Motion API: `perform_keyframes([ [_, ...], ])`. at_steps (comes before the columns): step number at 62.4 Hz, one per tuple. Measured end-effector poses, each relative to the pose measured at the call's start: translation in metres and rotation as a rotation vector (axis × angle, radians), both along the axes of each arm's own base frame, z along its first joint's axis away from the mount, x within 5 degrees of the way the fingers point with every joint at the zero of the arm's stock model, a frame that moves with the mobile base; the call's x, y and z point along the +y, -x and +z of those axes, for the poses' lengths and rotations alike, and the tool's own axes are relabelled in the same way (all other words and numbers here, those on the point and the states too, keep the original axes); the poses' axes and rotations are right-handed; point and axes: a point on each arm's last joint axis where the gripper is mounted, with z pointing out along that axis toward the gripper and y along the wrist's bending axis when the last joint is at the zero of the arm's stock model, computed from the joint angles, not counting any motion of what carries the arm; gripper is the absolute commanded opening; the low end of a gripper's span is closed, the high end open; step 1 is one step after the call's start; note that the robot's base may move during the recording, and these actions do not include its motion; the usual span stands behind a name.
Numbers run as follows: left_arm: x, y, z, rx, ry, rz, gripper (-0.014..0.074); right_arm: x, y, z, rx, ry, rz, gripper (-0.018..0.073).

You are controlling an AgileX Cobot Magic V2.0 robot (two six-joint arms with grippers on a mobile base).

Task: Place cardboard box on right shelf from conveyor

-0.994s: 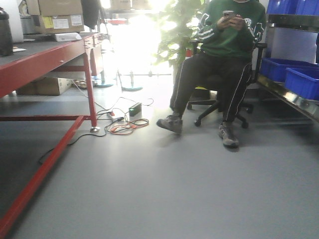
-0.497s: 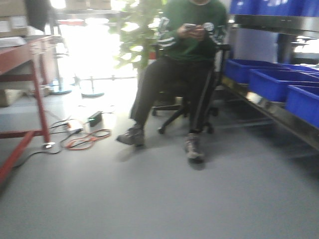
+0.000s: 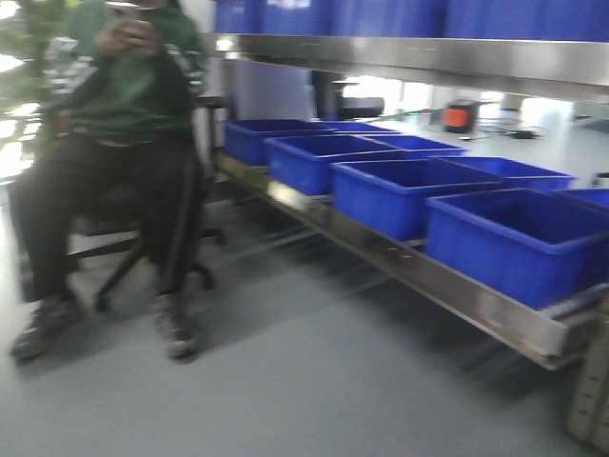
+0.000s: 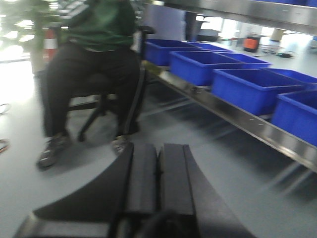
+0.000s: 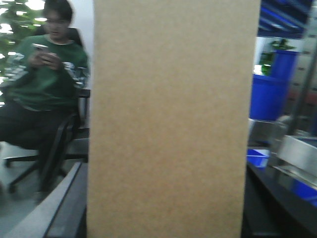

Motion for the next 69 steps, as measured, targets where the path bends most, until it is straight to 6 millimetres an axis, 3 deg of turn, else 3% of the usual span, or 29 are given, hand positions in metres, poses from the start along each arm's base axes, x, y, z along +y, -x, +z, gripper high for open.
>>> perform_keyframes([
  [69, 0.0, 0.0, 0.0, 0.0, 0.0, 0.0, -0.0116, 0.0, 0.0, 0.0, 0.0, 0.0, 0.0, 0.0057],
])
